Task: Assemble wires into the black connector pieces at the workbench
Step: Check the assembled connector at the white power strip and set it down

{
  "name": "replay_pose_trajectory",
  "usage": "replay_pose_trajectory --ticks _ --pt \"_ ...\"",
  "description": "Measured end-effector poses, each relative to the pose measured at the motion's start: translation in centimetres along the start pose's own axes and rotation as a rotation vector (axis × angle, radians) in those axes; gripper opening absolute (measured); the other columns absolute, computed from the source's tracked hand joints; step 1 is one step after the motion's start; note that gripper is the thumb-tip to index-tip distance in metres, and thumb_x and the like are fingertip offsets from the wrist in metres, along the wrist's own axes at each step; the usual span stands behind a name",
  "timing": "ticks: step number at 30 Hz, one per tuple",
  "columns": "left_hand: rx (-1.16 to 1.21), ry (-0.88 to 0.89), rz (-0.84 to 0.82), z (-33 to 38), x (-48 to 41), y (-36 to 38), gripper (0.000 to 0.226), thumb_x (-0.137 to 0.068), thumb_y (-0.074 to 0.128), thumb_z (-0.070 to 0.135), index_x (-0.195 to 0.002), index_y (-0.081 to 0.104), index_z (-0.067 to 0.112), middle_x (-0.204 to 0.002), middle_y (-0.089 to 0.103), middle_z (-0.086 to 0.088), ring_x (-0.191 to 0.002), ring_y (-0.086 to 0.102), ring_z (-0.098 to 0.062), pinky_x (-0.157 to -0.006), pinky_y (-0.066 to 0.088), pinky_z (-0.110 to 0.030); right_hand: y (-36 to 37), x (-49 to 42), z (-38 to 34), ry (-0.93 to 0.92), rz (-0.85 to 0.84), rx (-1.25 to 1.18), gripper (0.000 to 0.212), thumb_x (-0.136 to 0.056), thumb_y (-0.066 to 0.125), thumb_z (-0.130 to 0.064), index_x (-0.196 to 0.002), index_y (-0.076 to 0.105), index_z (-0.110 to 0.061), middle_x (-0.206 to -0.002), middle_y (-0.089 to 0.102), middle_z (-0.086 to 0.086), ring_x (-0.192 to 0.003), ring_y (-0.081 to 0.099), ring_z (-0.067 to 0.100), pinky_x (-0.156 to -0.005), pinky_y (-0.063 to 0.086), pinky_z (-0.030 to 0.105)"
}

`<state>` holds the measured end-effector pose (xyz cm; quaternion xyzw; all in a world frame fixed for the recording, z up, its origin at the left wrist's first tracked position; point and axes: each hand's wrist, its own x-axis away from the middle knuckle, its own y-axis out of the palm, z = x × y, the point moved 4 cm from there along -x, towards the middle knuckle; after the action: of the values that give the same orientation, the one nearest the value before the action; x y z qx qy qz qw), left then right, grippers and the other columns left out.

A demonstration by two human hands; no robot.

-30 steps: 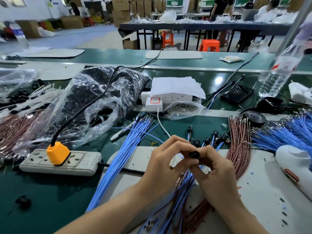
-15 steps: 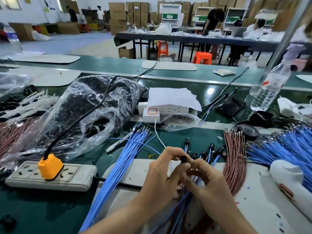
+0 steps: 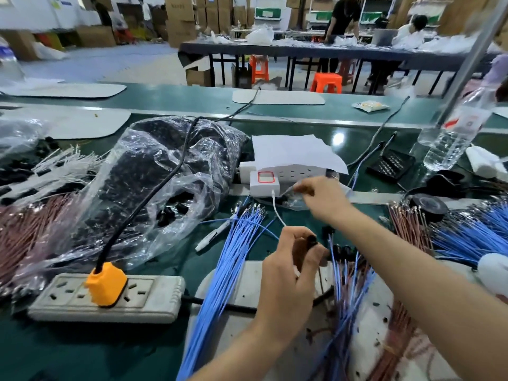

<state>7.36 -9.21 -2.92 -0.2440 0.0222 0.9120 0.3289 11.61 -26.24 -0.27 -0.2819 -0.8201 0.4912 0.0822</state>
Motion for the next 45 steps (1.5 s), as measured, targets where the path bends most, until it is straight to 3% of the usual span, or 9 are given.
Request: replay_pose_trajectory --ticks 5,18,22,26,29,32,35,38,45 --pt "-0.018 0.029 -0.015 0.0 -0.2 -0.1 0.007 -0.094 0.054 0.03 -0.099 0.052 0.025 -0.082 0.068 0.007 -0.076 0.066 -0.008 -0.07 0.052 -0.025 3.6 -0.9 0.1 0.057 0.111 0.042 0.026 -0.09 0.056 -0.006 -0.111 0.07 -0.01 -0.117 0.067 0.012 -0.111 0.058 0.029 -0.094 0.043 0.032" --pt "0.029 0.029 -0.019 -0.1 -0.2 0.1 0.01 -0.091 0.056 0.037 -0.094 0.05 0.03 -0.077 0.07 0.011 -0.07 0.068 -0.008 -0.066 0.055 -0.028 3.3 0.7 2.0 0.082 0.181 0.1 0.023 -0.094 0.053 -0.005 -0.115 0.061 -0.007 -0.115 0.06 0.014 -0.111 0.051 0.031 -0.09 0.045 0.037" --pt "0.045 0.013 -0.047 -0.1 0.1 0.3 0.015 -0.089 0.053 0.051 -0.094 0.048 0.037 -0.076 0.071 0.012 -0.066 0.068 -0.011 -0.059 0.056 -0.037 3.2 1.0 2.2 0.117 0.215 0.119 0.009 -0.094 0.056 -0.007 -0.095 0.062 -0.001 -0.112 0.052 0.014 -0.096 0.053 0.028 -0.076 0.038 0.029" --pt "0.046 0.022 -0.051 0.2 -0.1 0.4 0.019 -0.089 0.053 0.054 -0.095 0.05 0.037 -0.077 0.071 0.01 -0.063 0.068 -0.014 -0.055 0.057 -0.037 2.4 1.8 2.2 0.062 0.248 0.107 0.011 -0.091 0.061 -0.006 -0.088 0.062 0.004 -0.134 0.041 0.013 -0.1 0.055 0.028 -0.084 0.041 0.028" --pt "0.072 0.017 -0.052 0.4 -0.1 0.4 0.014 -0.088 0.057 0.042 -0.096 0.055 0.03 -0.079 0.072 0.004 -0.067 0.07 -0.013 -0.057 0.058 -0.029 0.4 3.7 2.0 0.012 0.323 -0.072 0.014 -0.088 0.067 -0.008 -0.095 0.067 0.004 -0.134 0.047 0.012 -0.114 0.053 0.024 -0.097 0.039 0.024" --pt "0.042 0.022 -0.09 0.2 0.1 0.7 0.014 -0.085 0.061 0.04 -0.094 0.059 0.03 -0.083 0.074 0.005 -0.071 0.072 -0.01 -0.065 0.06 -0.034 -2.2 8.2 1.9 -0.035 0.539 -0.436 0.006 -0.083 0.072 -0.011 -0.086 0.067 -0.011 -0.101 0.064 0.0 -0.088 0.062 0.009 -0.078 0.047 0.009" --pt "0.006 0.023 -0.135 -0.1 0.2 1.1 0.011 -0.085 0.067 0.031 -0.093 0.061 0.032 -0.089 0.074 0.011 -0.081 0.071 -0.006 -0.076 0.058 -0.029 -2.9 13.2 2.4 -0.024 0.497 -0.712 0.009 -0.079 0.072 -0.021 -0.082 0.066 -0.028 -0.074 0.069 -0.005 -0.066 0.064 0.003 -0.063 0.049 0.01" --pt "-0.013 0.04 -0.166 0.0 0.3 1.4 0.02 -0.084 0.068 0.017 -0.098 0.061 0.029 -0.09 0.073 0.011 -0.085 0.07 -0.004 -0.077 0.053 -0.015 -2.5 16.1 2.9 -0.001 0.449 -0.823 0.019 -0.076 0.072 -0.016 -0.082 0.067 -0.033 -0.072 0.07 -0.001 -0.057 0.065 0.008 -0.059 0.052 0.015" --pt "-0.032 0.03 -0.191 0.1 0.3 1.4 0.027 -0.082 0.069 0.008 -0.095 0.065 0.032 -0.089 0.072 0.014 -0.084 0.07 -0.004 -0.076 0.052 -0.014 -2.4 17.5 2.3 -0.072 0.425 -0.834 0.019 -0.075 0.066 -0.025 -0.091 0.068 -0.034 -0.079 0.072 -0.009 -0.066 0.069 0.007 -0.066 0.055 0.015"
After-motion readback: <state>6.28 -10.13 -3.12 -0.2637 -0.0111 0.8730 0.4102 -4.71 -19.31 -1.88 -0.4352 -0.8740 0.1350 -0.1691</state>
